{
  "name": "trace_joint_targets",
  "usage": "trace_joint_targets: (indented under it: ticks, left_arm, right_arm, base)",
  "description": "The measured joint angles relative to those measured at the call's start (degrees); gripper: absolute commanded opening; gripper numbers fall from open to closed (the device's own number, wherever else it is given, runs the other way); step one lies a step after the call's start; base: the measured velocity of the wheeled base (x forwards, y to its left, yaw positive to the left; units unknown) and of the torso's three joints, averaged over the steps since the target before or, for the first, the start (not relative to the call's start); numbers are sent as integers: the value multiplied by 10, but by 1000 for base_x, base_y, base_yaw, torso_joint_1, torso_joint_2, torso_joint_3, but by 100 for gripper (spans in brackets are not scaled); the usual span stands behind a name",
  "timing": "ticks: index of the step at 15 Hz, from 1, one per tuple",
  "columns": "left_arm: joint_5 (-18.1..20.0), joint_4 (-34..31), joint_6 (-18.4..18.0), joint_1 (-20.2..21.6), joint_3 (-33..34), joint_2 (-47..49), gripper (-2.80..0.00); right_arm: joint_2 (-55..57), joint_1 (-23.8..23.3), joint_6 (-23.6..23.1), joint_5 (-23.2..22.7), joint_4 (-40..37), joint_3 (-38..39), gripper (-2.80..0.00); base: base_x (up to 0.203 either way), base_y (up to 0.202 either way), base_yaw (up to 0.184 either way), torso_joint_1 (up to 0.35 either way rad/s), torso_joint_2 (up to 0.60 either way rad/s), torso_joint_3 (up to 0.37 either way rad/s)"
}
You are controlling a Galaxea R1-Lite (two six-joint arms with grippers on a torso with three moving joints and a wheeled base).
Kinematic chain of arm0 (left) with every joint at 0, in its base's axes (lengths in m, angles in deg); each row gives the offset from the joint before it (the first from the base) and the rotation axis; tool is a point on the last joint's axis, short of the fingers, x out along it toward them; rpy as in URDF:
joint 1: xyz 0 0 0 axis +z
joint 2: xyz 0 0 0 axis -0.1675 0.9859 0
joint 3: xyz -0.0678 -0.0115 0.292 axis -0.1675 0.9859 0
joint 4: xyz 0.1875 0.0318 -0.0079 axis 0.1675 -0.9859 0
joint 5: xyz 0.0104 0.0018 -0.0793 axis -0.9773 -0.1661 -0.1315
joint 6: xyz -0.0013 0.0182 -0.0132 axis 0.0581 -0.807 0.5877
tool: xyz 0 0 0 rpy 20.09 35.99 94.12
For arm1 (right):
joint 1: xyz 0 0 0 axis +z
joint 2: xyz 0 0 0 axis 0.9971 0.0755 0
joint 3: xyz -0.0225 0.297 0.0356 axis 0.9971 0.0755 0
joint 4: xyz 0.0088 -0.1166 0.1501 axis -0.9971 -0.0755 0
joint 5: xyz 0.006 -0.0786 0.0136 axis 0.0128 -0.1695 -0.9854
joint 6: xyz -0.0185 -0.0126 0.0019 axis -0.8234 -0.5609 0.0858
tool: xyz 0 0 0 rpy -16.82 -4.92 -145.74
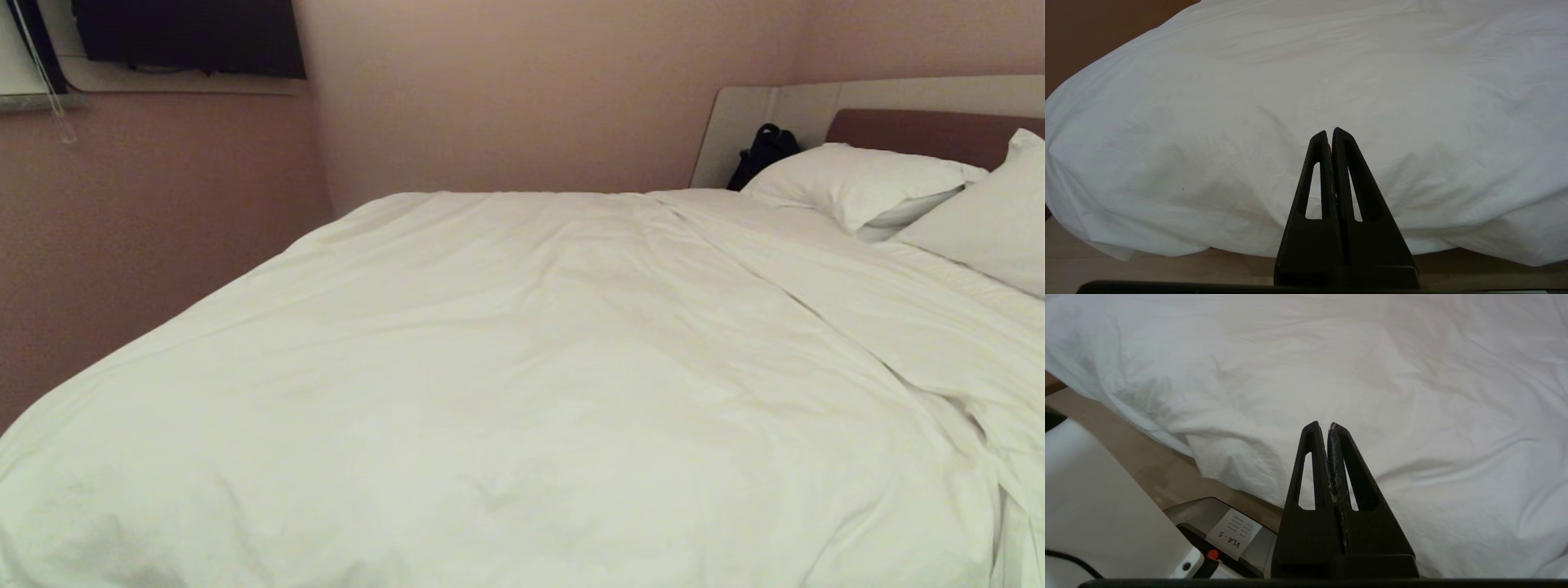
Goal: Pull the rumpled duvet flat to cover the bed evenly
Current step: Flatten the corners of the folded blanket
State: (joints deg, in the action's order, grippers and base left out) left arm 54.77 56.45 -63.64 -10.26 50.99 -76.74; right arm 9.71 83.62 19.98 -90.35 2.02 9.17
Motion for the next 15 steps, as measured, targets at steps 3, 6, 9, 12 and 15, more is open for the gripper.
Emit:
trace_joint_targets:
  ticks: [3, 6, 9, 12, 15]
  left_arm:
    - [0, 0, 0, 0, 0, 0, -280]
    - [0, 0, 0, 0, 0, 0, -280]
    - [0, 0, 0, 0, 0, 0, -280]
    - [0, 0, 0, 0, 0, 0, -280]
    - [0, 0, 0, 0, 0, 0, -280]
  right_arm:
    - [-33, 4, -1, 12, 12, 36, -280]
    - [-58, 5, 1, 47, 47, 95, -280]
    - [-82, 5, 3, 104, 102, 128, -280]
    - [-130, 6, -5, 183, 163, 163, -280]
    - [-156, 8, -12, 255, 201, 203, -280]
  base:
    - [0, 0, 0, 0, 0, 0]
    - [0, 0, 0, 0, 0, 0]
    - [0, 0, 0, 0, 0, 0]
    - [0, 0, 0, 0, 0, 0]
    - [0, 0, 0, 0, 0, 0]
